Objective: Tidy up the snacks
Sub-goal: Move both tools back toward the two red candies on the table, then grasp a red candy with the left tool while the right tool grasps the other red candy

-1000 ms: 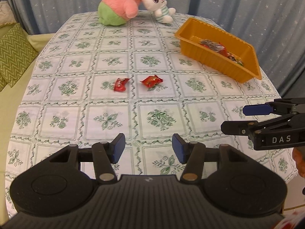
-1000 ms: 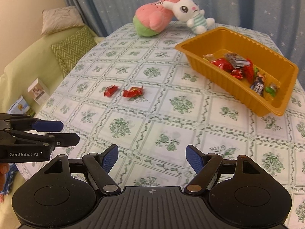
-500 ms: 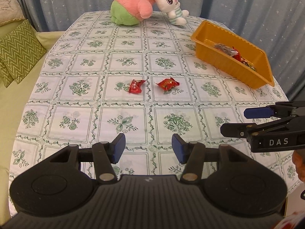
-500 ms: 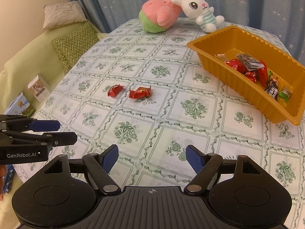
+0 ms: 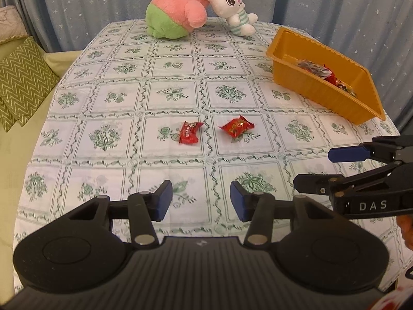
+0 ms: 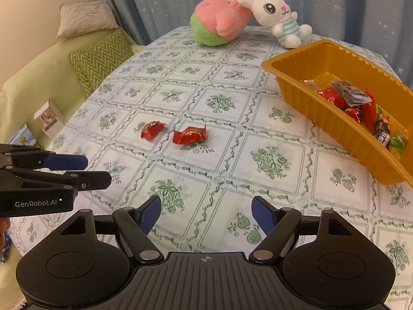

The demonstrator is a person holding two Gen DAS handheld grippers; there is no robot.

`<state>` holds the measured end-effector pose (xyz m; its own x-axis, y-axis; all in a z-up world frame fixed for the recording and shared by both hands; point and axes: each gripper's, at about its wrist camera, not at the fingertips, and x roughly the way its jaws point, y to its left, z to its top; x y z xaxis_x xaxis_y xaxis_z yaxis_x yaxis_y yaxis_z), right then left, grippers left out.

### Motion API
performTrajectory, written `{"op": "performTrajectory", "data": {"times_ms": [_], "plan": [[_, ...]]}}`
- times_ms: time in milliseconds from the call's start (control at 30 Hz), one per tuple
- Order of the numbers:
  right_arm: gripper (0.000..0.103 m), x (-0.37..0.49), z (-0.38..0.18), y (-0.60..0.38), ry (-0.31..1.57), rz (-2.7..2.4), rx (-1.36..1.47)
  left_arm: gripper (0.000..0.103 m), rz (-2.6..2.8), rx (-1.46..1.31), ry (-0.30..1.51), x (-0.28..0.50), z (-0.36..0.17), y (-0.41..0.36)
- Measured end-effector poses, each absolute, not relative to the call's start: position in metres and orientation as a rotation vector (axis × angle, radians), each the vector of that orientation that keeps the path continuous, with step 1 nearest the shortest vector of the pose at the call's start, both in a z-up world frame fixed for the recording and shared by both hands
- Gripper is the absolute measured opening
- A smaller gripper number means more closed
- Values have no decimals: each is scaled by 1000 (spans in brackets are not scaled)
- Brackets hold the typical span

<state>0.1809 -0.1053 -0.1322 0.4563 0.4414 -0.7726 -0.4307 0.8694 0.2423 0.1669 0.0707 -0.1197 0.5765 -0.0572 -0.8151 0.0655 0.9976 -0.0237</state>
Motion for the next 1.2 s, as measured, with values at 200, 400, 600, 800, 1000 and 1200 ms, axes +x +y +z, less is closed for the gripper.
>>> {"op": "performTrajectory", "data": {"times_ms": [200,400,600,800,1000,1200], "plan": [[77,194,-136,-101,944,525,27,43,-80,26,956,184,-126,75],[77,208,-139,-96,938,502,52,41,-98,41,951,204,-129,79],[68,220,-141,-94,932,477,71,35,-117,52,951,223,-135,81],[60,230,-143,-95,938,451,97,32,-130,51,963,240,-143,84],[54,234,-146,-96,948,436,99,29,-143,54,975,254,-150,86],[53,239,-148,-96,955,420,96,29,-155,55,984,266,-156,87]]}}
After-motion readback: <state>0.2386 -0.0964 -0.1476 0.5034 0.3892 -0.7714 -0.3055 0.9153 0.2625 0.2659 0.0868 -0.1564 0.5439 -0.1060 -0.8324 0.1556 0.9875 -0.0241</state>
